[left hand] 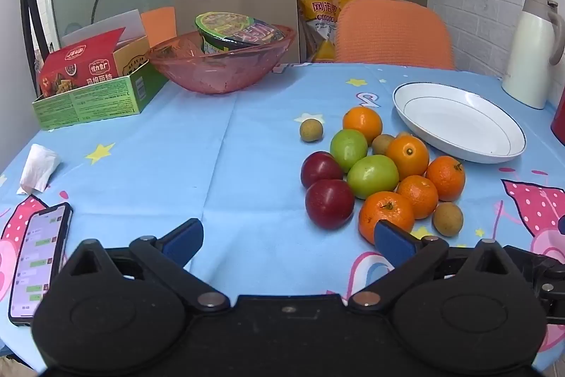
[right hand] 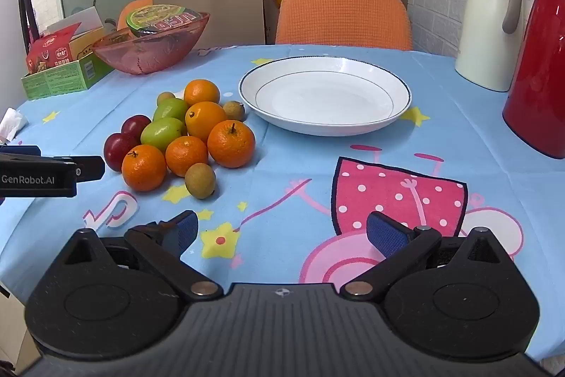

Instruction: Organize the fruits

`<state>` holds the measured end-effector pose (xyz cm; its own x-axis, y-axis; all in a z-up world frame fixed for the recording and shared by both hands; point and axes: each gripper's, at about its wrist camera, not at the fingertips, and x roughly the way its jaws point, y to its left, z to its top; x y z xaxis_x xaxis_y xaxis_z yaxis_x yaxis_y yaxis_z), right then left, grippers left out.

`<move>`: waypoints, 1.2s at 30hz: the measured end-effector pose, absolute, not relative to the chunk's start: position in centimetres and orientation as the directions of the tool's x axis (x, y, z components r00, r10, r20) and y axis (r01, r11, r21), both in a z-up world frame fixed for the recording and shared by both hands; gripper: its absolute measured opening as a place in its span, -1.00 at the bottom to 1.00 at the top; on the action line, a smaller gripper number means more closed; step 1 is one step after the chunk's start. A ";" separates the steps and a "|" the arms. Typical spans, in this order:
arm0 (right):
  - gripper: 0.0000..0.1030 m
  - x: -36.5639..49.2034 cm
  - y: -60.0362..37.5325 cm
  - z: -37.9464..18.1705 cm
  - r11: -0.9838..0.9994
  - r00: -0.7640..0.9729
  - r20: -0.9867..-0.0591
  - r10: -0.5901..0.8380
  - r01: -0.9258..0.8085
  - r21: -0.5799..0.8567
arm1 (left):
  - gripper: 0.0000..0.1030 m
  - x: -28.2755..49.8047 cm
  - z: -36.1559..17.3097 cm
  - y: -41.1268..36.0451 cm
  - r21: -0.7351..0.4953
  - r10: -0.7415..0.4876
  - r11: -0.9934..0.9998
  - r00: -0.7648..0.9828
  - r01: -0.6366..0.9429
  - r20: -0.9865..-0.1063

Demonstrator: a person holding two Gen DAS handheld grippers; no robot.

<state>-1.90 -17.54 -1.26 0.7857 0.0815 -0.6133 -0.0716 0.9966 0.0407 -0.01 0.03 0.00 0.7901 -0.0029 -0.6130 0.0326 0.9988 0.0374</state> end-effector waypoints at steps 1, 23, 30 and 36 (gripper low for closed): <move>1.00 -2.0 -17.6 -1.3 0.996 0.790 -0.607 0.086 -0.071 0.048 | 1.00 0.0 0.0 0.0 0.041 0.000 0.999 0.791 0.032 -0.611; 1.00 -2.0 -17.5 -1.1 0.996 0.789 -0.608 0.088 -0.072 0.051 | 1.00 0.0 0.0 0.5 0.035 0.000 0.999 0.788 0.027 -0.616; 1.00 -2.1 -17.4 -0.9 0.995 0.792 -0.603 0.097 -0.076 0.060 | 1.00 -0.1 0.1 0.5 0.035 0.005 0.999 0.790 0.021 -0.614; 1.00 -2.2 -17.4 -0.9 0.995 0.793 -0.601 0.099 -0.077 0.061 | 1.00 -0.2 0.1 0.4 0.036 0.006 0.999 0.790 0.020 -0.613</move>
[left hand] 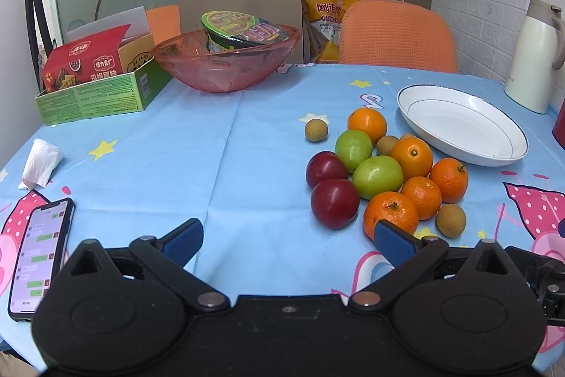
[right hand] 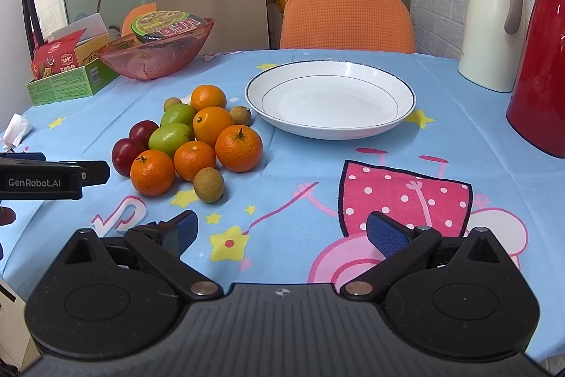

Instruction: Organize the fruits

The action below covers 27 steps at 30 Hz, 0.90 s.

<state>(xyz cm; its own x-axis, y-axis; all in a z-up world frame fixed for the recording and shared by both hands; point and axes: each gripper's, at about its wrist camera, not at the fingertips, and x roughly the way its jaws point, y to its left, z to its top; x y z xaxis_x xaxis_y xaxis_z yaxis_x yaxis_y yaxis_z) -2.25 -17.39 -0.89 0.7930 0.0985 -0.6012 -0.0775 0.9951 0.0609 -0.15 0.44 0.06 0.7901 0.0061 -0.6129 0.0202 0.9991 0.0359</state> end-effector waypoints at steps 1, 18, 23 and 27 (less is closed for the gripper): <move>1.00 -2.3 -17.3 -0.9 0.995 0.793 -0.601 0.099 -0.078 0.060 | 1.00 -0.1 0.1 0.5 0.035 0.005 0.999 0.790 0.021 -0.613; 1.00 -2.3 -17.3 -0.9 0.994 0.795 -0.598 0.106 -0.085 0.064 | 1.00 -0.3 0.2 0.3 0.035 0.000 0.999 0.792 0.026 -0.611; 1.00 -2.2 -17.2 -0.9 0.994 0.796 -0.595 0.109 -0.092 0.059 | 1.00 -0.2 0.2 0.3 0.033 0.000 0.999 0.790 0.025 -0.613; 1.00 -2.2 -17.2 -1.0 0.994 0.796 -0.595 0.113 -0.096 0.060 | 1.00 -0.2 0.1 0.3 0.033 -0.001 0.999 0.790 0.027 -0.614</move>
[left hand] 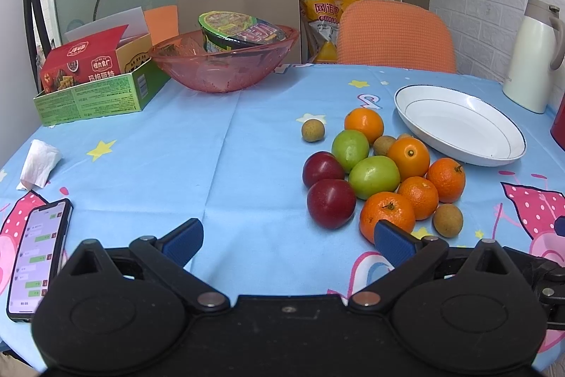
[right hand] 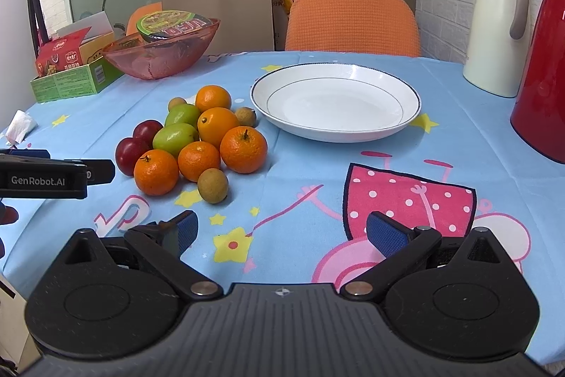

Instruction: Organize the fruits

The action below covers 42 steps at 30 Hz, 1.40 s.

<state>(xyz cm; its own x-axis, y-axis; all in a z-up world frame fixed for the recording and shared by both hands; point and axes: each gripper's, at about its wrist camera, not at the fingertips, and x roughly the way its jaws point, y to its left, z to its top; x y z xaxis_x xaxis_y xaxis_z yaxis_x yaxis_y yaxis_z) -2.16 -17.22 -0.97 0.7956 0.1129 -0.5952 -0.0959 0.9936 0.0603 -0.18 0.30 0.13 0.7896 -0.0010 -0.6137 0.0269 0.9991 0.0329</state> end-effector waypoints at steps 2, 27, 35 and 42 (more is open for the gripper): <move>1.00 -2.1 -17.2 -1.0 0.993 0.796 -0.595 0.115 -0.098 0.061 | 1.00 -0.1 0.1 0.3 0.033 -0.002 0.999 0.789 0.028 -0.615; 1.00 -0.7 -17.7 -1.8 0.988 0.791 -0.593 0.151 -0.105 0.111 | 1.00 0.9 -0.4 -0.2 0.032 -0.012 0.999 0.775 0.041 -0.631; 1.00 -1.2 -18.4 -1.8 0.970 0.813 -0.531 0.239 -0.177 0.165 | 1.00 1.0 -0.6 1.2 -0.047 -0.099 0.995 0.756 0.090 -0.647; 1.00 -0.6 -17.0 -2.1 0.946 0.773 -0.546 0.322 -0.290 0.147 | 1.00 -0.4 0.1 1.4 -0.163 -0.279 0.960 0.745 0.227 -0.606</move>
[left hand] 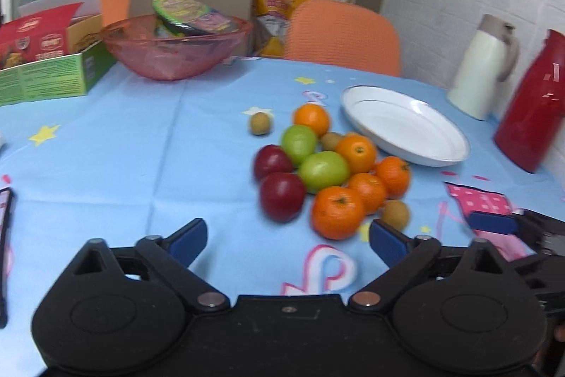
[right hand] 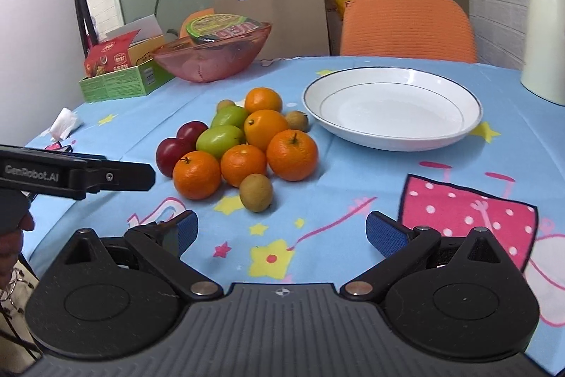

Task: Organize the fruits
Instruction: 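Grasp a tangerine with the left tool while the right tool grasps a small brown kiwi, then carry both fruits over the white plate and open both tools to release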

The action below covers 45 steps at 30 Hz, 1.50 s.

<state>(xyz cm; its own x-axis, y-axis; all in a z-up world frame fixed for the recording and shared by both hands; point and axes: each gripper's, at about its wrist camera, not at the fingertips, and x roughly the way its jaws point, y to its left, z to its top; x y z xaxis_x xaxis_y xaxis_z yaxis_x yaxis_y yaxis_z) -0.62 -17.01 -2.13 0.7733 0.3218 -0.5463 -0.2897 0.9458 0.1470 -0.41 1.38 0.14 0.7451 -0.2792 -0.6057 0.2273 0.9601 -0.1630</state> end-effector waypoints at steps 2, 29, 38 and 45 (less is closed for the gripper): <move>1.00 -0.1 -16.4 -2.1 0.938 0.764 -0.549 0.339 -0.320 0.134 | 1.00 -0.1 0.2 0.7 -0.181 -0.327 0.944 0.729 0.274 -0.602; -0.14 1.2 -14.8 -2.8 0.905 0.753 -0.550 0.361 -0.426 0.010 | 1.00 4.2 -1.8 -1.9 -0.174 -0.354 0.930 0.657 0.324 -0.666; -0.14 0.4 -17.5 0.4 0.921 0.805 -0.474 0.355 -0.387 0.033 | 1.00 3.3 1.8 -2.1 -0.201 -0.427 0.899 0.673 0.389 -0.605; -0.14 3.9 -20.7 4.0 0.963 0.892 -0.390 0.230 -0.268 -0.044 | 1.00 7.7 7.0 -5.3 -0.190 -0.481 0.870 0.697 0.455 -0.532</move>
